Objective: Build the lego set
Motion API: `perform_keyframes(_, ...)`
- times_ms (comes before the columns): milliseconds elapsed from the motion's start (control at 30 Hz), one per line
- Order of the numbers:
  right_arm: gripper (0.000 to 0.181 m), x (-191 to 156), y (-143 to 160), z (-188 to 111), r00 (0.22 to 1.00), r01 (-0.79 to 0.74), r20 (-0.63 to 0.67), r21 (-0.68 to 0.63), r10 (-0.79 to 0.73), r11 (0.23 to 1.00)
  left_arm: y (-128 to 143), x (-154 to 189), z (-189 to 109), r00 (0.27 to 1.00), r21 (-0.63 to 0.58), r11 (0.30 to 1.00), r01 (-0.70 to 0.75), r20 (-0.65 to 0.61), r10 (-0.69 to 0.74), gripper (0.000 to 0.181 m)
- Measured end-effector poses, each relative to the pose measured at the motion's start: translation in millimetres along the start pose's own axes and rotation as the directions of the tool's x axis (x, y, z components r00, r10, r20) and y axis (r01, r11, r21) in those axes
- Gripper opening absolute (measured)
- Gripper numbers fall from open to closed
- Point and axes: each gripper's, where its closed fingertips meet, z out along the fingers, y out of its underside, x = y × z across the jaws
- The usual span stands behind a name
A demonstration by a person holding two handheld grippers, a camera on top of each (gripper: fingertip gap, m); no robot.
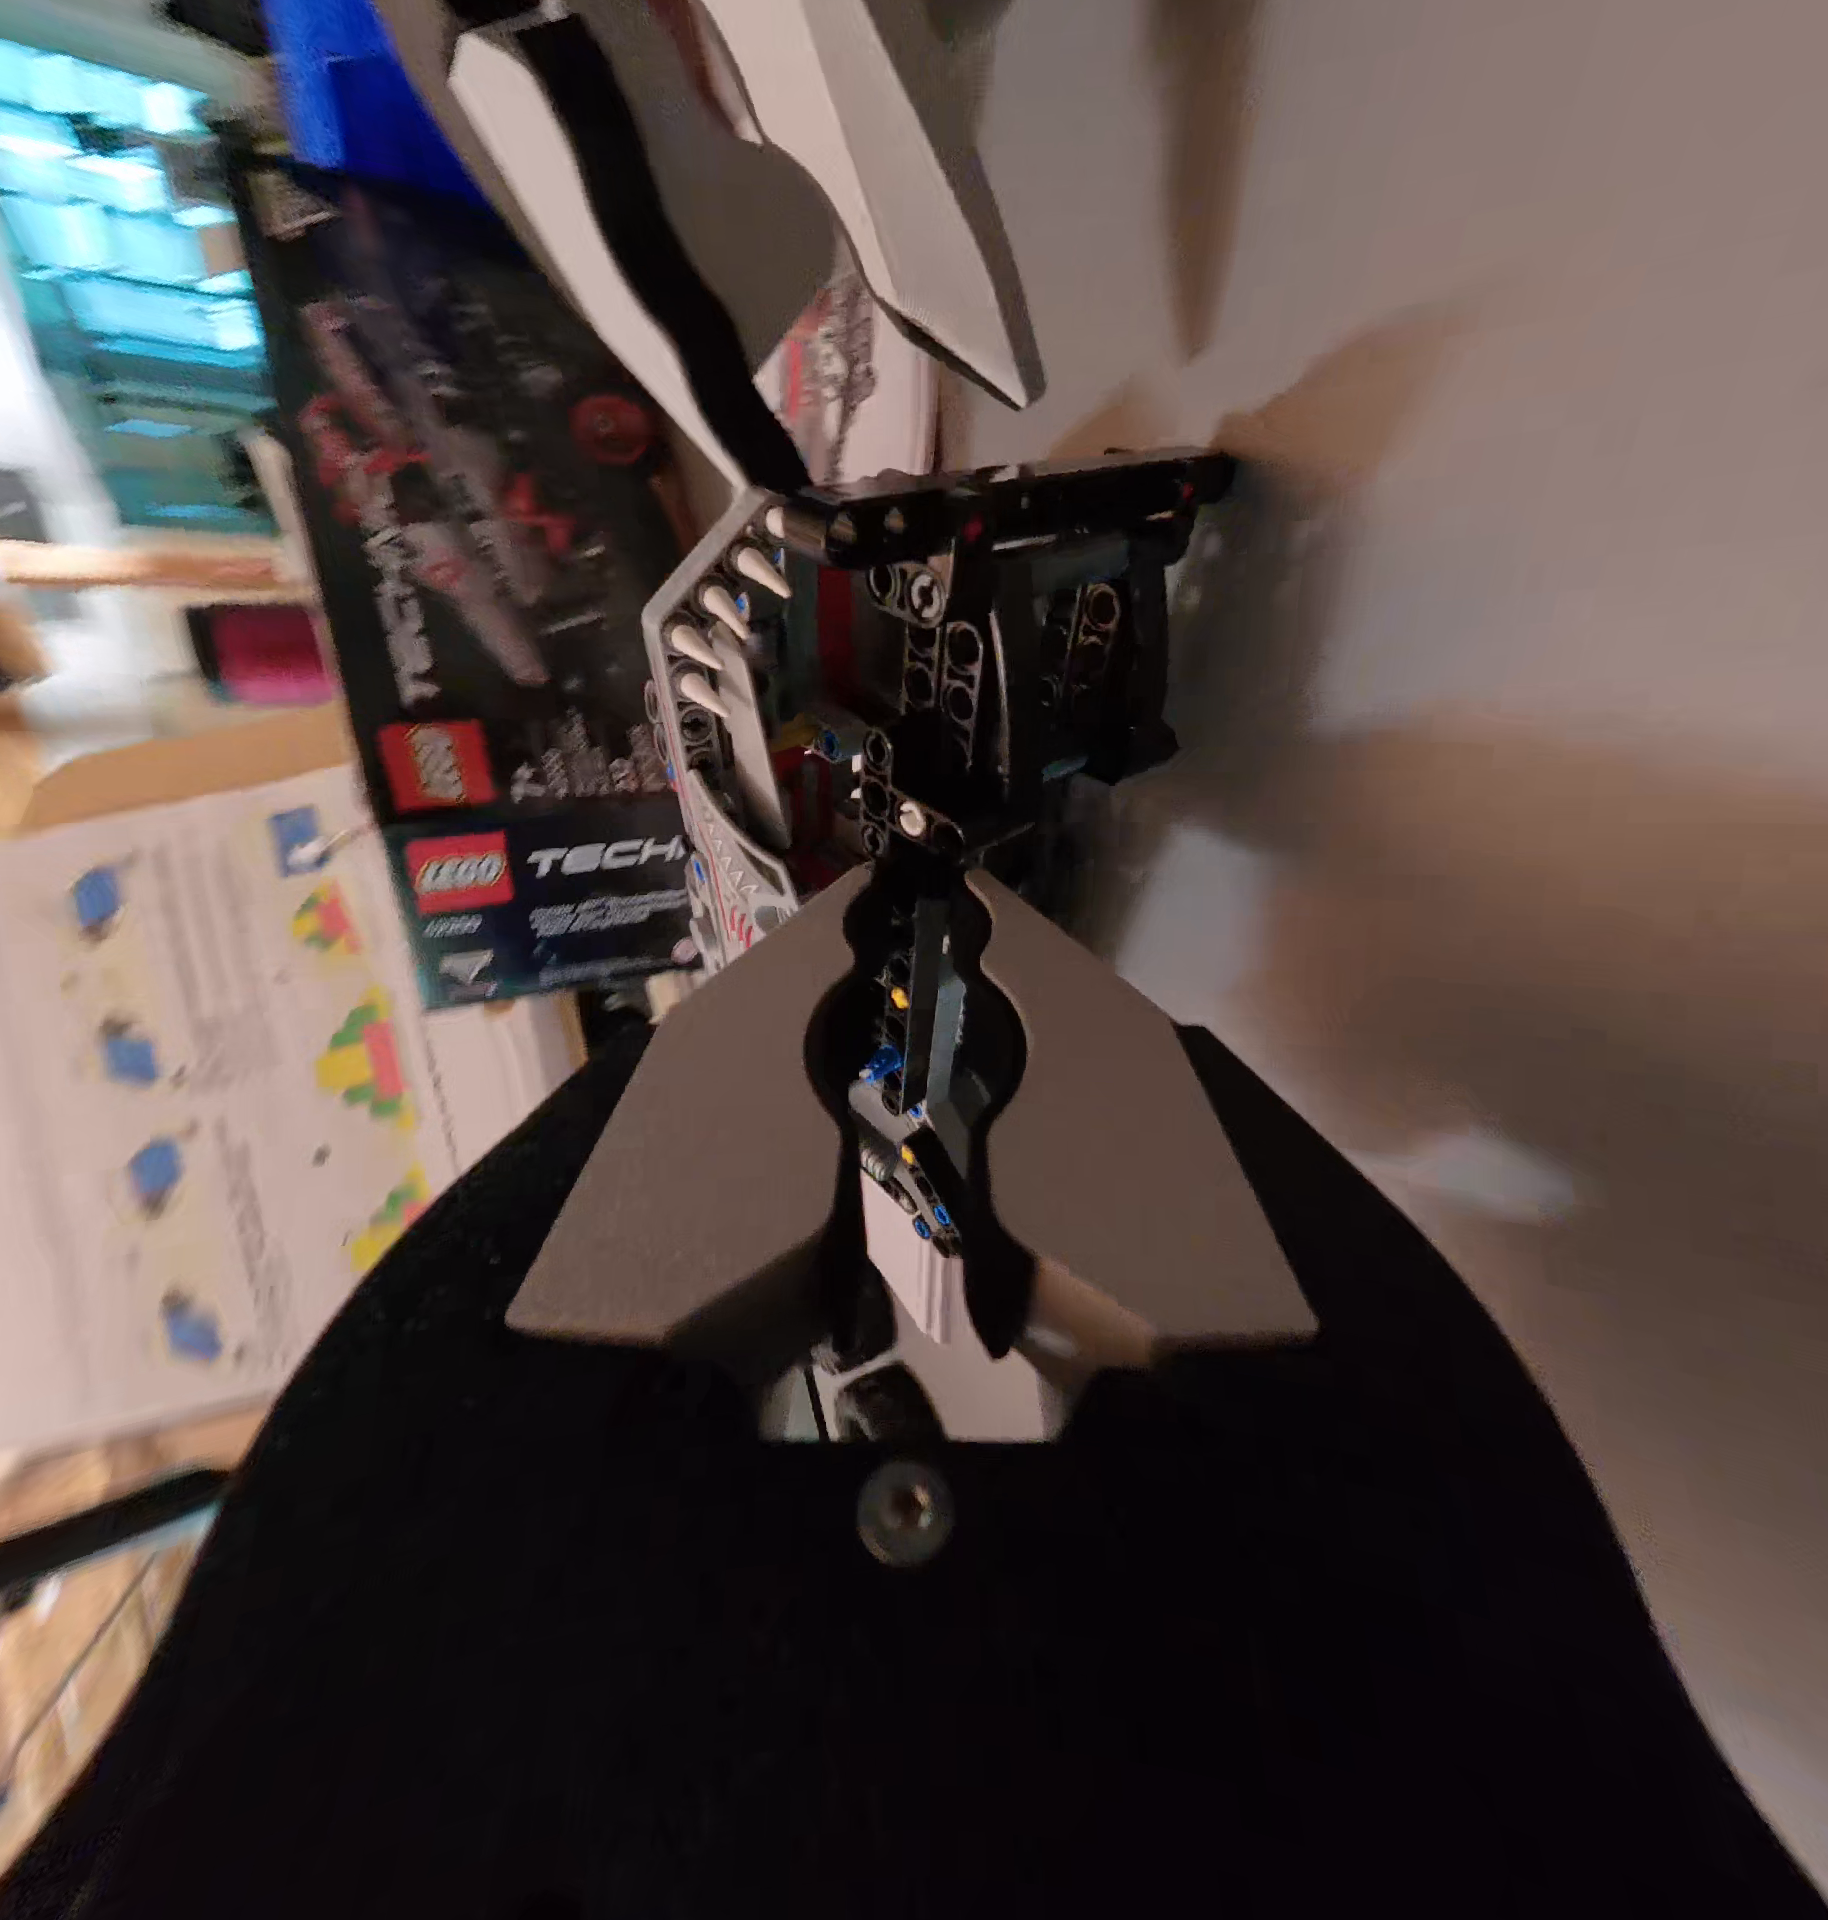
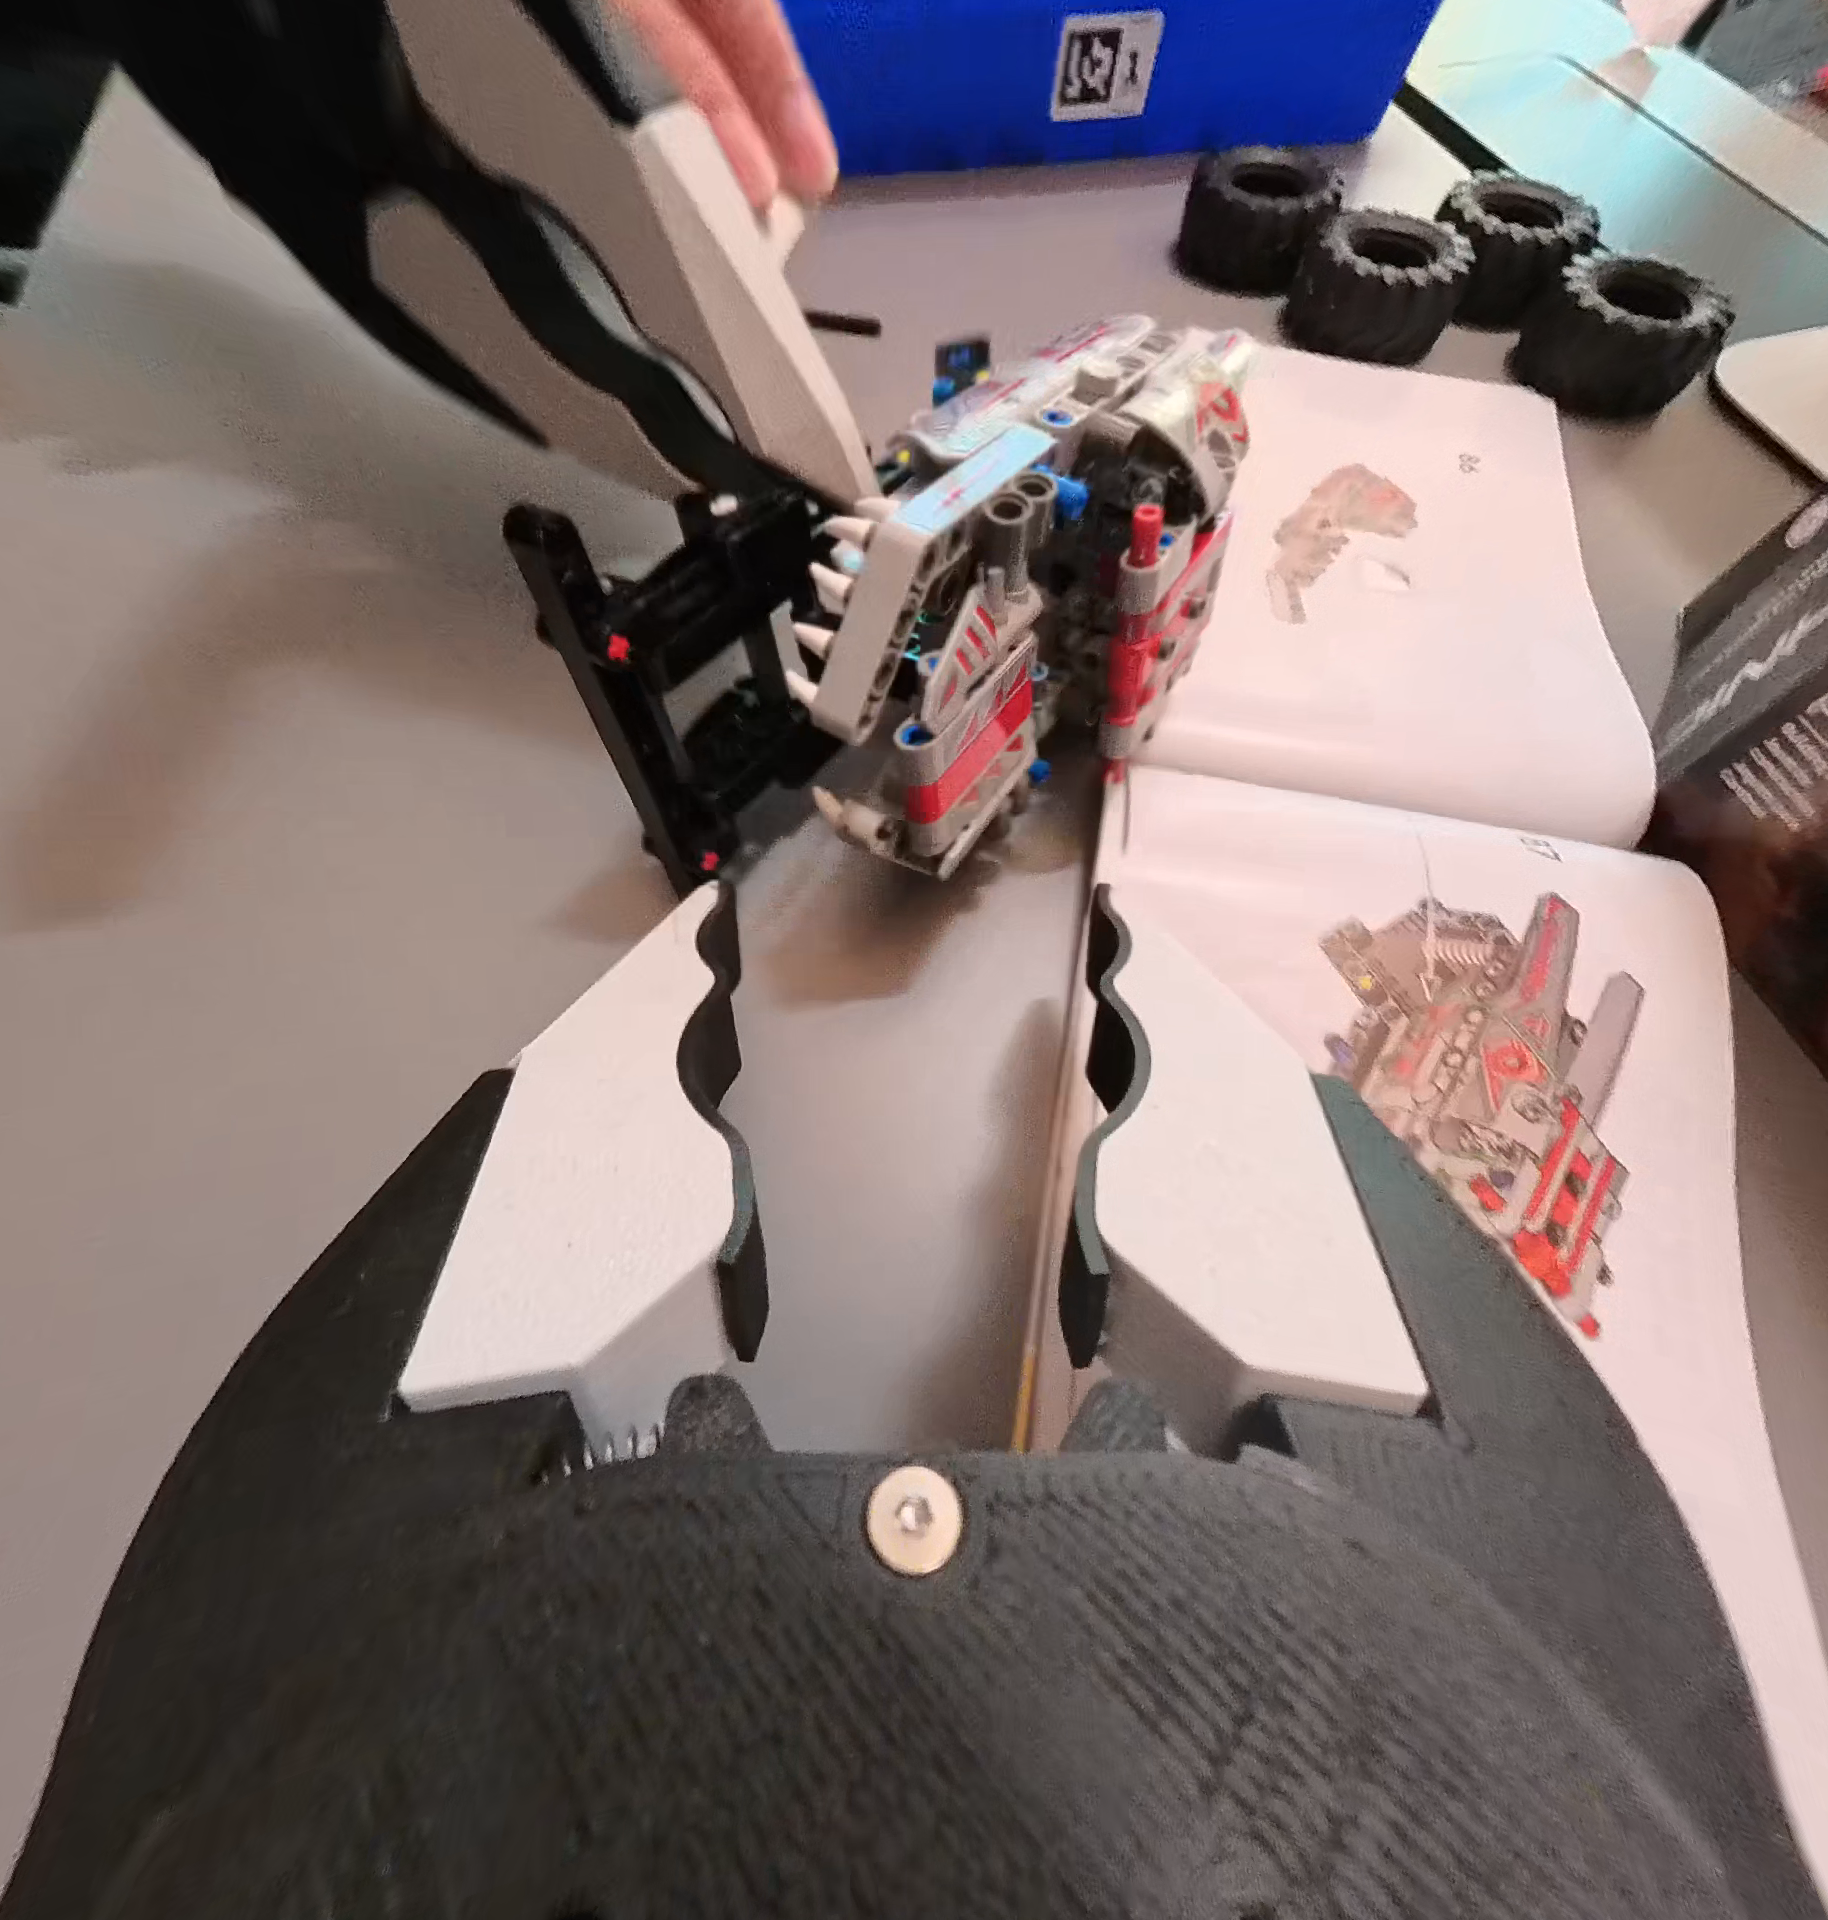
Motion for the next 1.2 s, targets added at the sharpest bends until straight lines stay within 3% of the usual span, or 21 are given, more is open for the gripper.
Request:
perform_keyframes(100,0.057,-10.8,-20.5,6.3,1.000,0.000,0.002,0.084,-0.001,0.996,1.6,8.1,-15.5,0.980,-0.028,0.999,0.040,0.196,-0.034,0.008)
perform_keyframes(233,0.051,-26.9,-47.5,13.0,0.998,0.059,-0.016,0.168,-0.057,0.984,-2.5,18.1,-34.4,0.944,-0.037,0.996,0.081,0.325,-0.065,0.008)
perform_keyframes(333,0.049,-36.3,-45.6,28.4,0.981,0.190,-0.060,0.098,-0.185,0.977,-5.6,22.7,-41.9,0.916,-0.032,0.995,0.100,0.394,-0.079,0.007)
perform_keyframes(433,0.030,-35.0,-43.6,40.9,0.938,0.321,-0.146,0.019,-0.315,0.947,-5.7,22.5,-43.0,0.910,-0.016,0.993,0.119,0.401,-0.103,0.007)
perform_keyframes(600,0.017,-24.1,-51.6,40.6,0.802,0.505,-0.349,-0.039,-0.486,0.862,-1.8,22.3,-45.2,0.906,-0.022,0.998,0.062,0.421,-0.047,0.007)
perform_keyframes(667,0.014,-24.6,-57.5,37.7,0.709,0.594,-0.422,-0.076,-0.565,0.801,-3.4,23.5,-46.3,0.903,-0.020,1.000,0.023,0.428,-0.012,0.008)
perform_keyframes(767,0.010,-30.6,-71.6,29.3,0.480,0.742,-0.518,-0.192,-0.708,0.643,-5.1,24.7,-46.3,0.900,-0.027,1.000,-0.008,0.435,0.019,0.014)
perform_keyframes(900,0.008,-41.9,-81.0,21.2,0.032,0.835,-0.505,-0.461,-0.863,0.300,-6.0,36.6,-46.0,0.929,-0.030,1.000,-0.007,0.369,0.017,0.010)
perform_keyframes(967,0.007,-47.0,-74.4,23.5,-0.073,0.831,-0.451,-0.521,-0.889,0.196,-1.5,43.5,-51.2,0.943,-0.044,0.998,0.038,0.333,-0.021,0.018)
perform_keyframes(1033,0.009,-50.4,-66.2,25.6,-0.062,0.835,-0.424,-0.517,-0.903,0.186,4.8,47.2,-60.2,0.946,-0.054,0.993,0.104,0.315,-0.082,0.020)
perform_keyframes(1100,0.017,-52.6,-63.2,25.1,-0.007,0.843,-0.430,-0.488,-0.903,0.226,6.0,50.4,-68.3,0.938,-0.026,0.976,0.216,0.282,-0.200,0.017)
perform_keyframes(1200,0.033,-60.1,-58.3,27.9,0.107,0.875,-0.386,-0.401,-0.916,0.271,-0.4,46.5,-78.2,0.873,0.052,0.906,0.421,0.249,-0.420,0.015)
